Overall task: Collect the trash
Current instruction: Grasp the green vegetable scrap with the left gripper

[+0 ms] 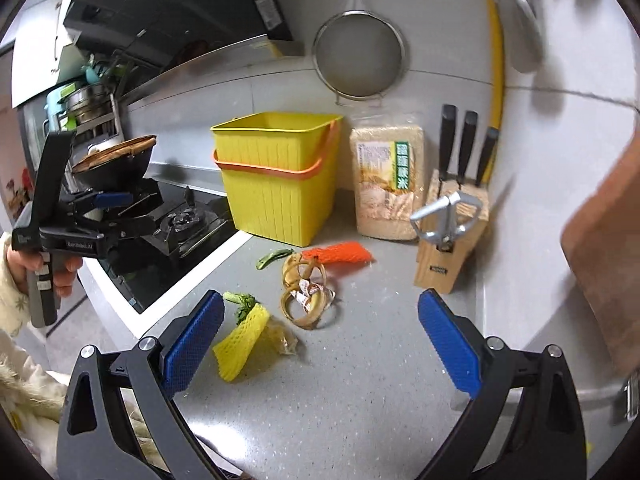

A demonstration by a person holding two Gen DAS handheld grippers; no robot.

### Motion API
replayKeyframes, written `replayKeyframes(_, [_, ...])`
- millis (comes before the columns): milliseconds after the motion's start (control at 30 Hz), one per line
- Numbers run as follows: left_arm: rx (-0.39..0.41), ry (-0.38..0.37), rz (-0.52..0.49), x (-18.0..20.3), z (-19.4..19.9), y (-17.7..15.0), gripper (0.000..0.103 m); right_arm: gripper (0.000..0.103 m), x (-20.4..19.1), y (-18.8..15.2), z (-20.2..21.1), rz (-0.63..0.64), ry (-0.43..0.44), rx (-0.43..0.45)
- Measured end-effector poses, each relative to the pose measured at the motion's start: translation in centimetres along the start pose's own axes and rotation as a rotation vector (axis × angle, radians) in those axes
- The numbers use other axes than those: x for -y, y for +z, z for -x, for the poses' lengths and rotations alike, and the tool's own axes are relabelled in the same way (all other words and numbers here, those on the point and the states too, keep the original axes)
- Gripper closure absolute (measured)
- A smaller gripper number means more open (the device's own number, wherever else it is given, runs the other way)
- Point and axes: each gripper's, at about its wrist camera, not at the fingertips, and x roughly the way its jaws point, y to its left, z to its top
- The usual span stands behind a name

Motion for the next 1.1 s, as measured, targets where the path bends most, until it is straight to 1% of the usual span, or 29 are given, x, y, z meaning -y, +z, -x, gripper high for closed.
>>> replayKeyframes(167, [-0.025,0.0,0.002,0.1,-0.8,-0.5,0.004,0.008,0.7,-0.2,0.5,-0.035,-0.014,-0.011])
replayKeyframes(267, [-0.055,-0.006,-0.009,-0.2,-2.2,-1.3,0.004,0.008,0.9,-0.5,0.5,-0.046,-0.022,-0.025])
replayKeyframes(333, [-0.088,-0.004,-0.024,-0.5,-3.9,-2.2,0.004,0.008,1.0,-0.9,0.6,-0.055,-0.031,-0.037])
replayKeyframes(400, [-0.13,-0.05,-0.015,-1.1,-5.9,-3.3,0.004,0.008,1.1,-1.3,0.7,-0.069,-0.034,-0.045])
replayKeyframes(500, [-0.204,-0.073,-0.014,-1.4,-8.9,-4.5,0.004,0.008,1.2,-1.9,1.2,-0.082,-0.039,-0.058])
replayKeyframes(600, [-0.238,-0.073,-0.08,-0.7,-11.7,-4.8,0.005,0.008,1.3,-2.4,1.6,-0.088,-0.048,-0.068])
replayKeyframes(633, [-0.248,-0.069,-0.104,-0.4,-12.6,-4.9,0.01,0.008,1.4,-2.5,1.8,-0.091,-0.051,-0.07])
replayKeyframes(667, [-0.265,-0.078,-0.128,-0.1,-13.6,-5.0,0.014,0.008,1.5,-2.6,2.1,-0.095,-0.055,-0.072])
replayKeyframes(700, [-0.296,-0.099,-0.156,0.3,-14.8,-5.2,0.015,0.008,1.6,-2.7,2.4,-0.099,-0.061,-0.072])
replayKeyframes(767, [-0.33,-0.12,-0.195,0.8,-16.6,-5.2,0.016,0.008,1.8,-2.8,2.9,-0.104,-0.075,-0.071])
replayKeyframes(900, [-0.351,-0.165,-0.208,1.4,-18.3,-5.0,0.016,0.008,2.5,-3.3,4.1,-0.133,-0.102,-0.069])
replayKeyframes(933, [-0.356,-0.168,-0.211,1.5,-18.6,-4.9,0.019,0.008,2.6,-3.5,4.3,-0.142,-0.107,-0.071])
replayKeyframes(967, [-0.371,-0.179,-0.211,1.6,-19.1,-4.9,0.027,0.008,2.9,-3.6,4.5,-0.152,-0.114,-0.072])
replayKeyframes(1000, [-0.384,-0.191,-0.206,1.7,-19.5,-4.9,0.031,0.008,3.0,-3.7,4.7,-0.158,-0.119,-0.072])
replayKeyframes(1067, [-0.406,-0.226,-0.191,1.8,-19.8,-5.0,0.045,0.008,3.2,-3.7,4.9,-0.162,-0.124,-0.07])
replayKeyframes(1100, [-0.409,-0.242,-0.189,1.9,-19.8,-5.2,0.049,0.008,3.2,-3.7,5.0,-0.163,-0.126,-0.068])
